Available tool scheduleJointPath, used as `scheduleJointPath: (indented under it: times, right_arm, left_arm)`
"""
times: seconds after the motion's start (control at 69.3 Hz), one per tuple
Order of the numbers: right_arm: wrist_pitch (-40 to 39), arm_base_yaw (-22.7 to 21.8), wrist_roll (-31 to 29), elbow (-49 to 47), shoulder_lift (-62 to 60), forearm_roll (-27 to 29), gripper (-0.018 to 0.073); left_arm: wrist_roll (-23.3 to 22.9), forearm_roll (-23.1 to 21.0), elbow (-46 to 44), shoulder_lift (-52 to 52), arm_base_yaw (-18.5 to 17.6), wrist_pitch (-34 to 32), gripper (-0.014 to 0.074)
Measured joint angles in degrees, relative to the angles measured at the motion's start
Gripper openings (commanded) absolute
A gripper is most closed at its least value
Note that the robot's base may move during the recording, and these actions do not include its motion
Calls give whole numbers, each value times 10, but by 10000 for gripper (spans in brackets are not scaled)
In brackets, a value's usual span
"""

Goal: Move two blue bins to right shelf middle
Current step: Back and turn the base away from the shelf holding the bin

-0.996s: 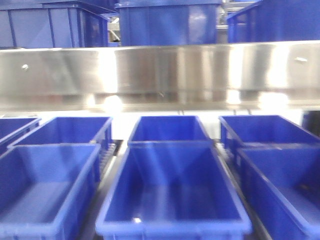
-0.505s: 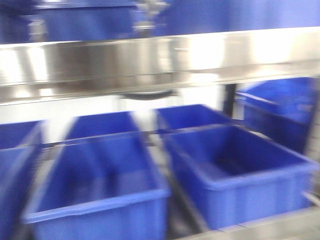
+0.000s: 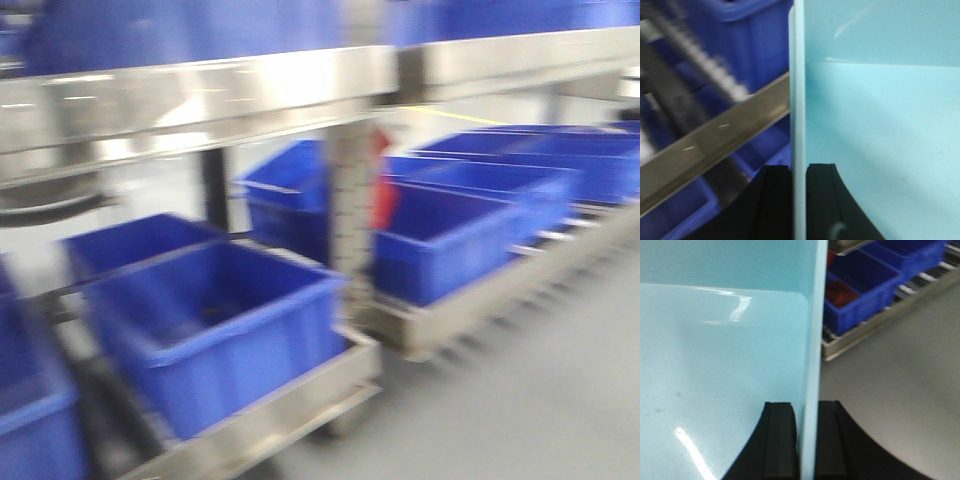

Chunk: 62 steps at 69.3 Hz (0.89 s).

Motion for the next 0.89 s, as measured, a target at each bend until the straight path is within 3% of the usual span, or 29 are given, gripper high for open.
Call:
scheduleJointPath:
  times: [0.895]
  right_arm:
    - [1,0,0,0,0,1,-162]
  left_arm:
    - [0,-2,0,0,0,1,-111]
